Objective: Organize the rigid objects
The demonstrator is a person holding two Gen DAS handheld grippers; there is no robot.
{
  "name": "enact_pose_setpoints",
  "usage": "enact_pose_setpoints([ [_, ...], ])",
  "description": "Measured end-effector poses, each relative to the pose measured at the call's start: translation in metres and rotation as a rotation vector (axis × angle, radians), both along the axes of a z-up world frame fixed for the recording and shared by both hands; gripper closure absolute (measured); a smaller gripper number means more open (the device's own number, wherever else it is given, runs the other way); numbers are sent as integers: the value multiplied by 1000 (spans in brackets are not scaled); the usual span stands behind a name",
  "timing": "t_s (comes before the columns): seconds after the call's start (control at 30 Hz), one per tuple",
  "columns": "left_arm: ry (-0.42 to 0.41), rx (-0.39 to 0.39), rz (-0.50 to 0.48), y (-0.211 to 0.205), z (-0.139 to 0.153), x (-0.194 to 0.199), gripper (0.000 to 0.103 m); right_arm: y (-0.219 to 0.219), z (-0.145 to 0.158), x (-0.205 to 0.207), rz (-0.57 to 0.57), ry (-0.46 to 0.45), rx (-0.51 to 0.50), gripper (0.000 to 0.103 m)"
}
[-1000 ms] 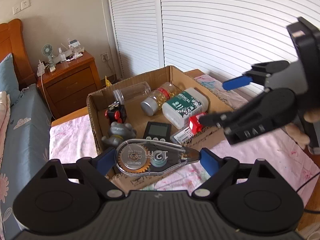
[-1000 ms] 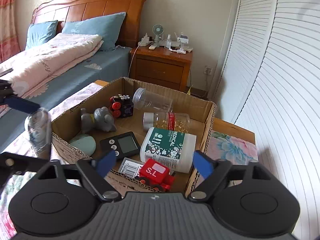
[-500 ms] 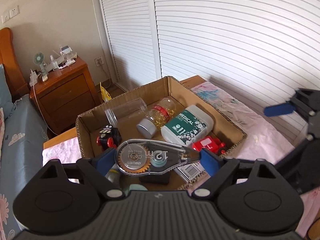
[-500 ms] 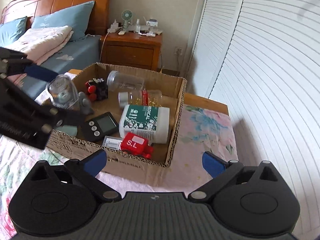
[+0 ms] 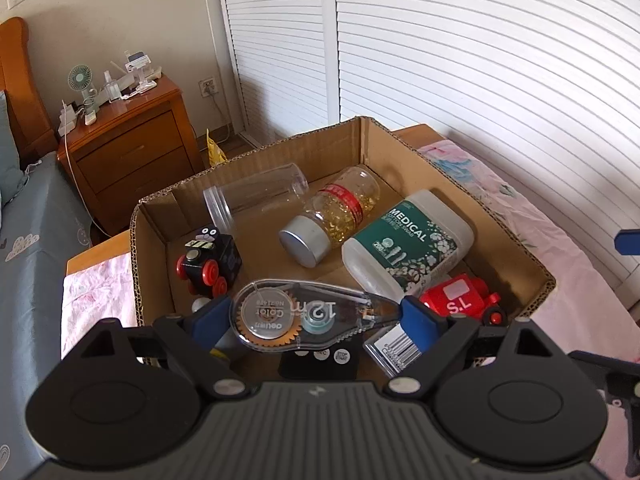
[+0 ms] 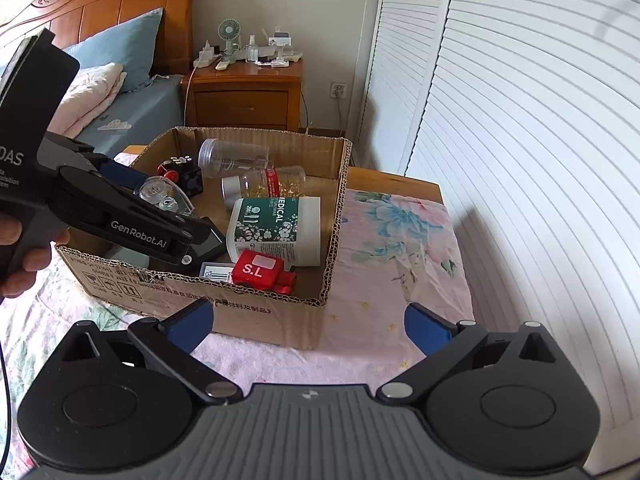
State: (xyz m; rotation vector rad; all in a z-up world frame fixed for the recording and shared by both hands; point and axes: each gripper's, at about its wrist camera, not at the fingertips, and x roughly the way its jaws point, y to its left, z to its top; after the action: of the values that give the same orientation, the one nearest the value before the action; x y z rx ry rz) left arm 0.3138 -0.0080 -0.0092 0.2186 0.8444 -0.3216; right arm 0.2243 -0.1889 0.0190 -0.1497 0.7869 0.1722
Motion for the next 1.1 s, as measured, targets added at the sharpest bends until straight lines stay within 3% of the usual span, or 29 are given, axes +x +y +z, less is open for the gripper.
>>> enact_pose_setpoints([
  [0.27,-75,-23,45,6,20,-9,4,1,4,-4,-3,-8,16,0],
  [0.7,-211,-47,102,16,52,-64,2,10,9,-5,-11,3,24,0],
  [1.1,-163,-38,270,28,39,-113,1,17,1,-5,-70,29,-1,0],
])
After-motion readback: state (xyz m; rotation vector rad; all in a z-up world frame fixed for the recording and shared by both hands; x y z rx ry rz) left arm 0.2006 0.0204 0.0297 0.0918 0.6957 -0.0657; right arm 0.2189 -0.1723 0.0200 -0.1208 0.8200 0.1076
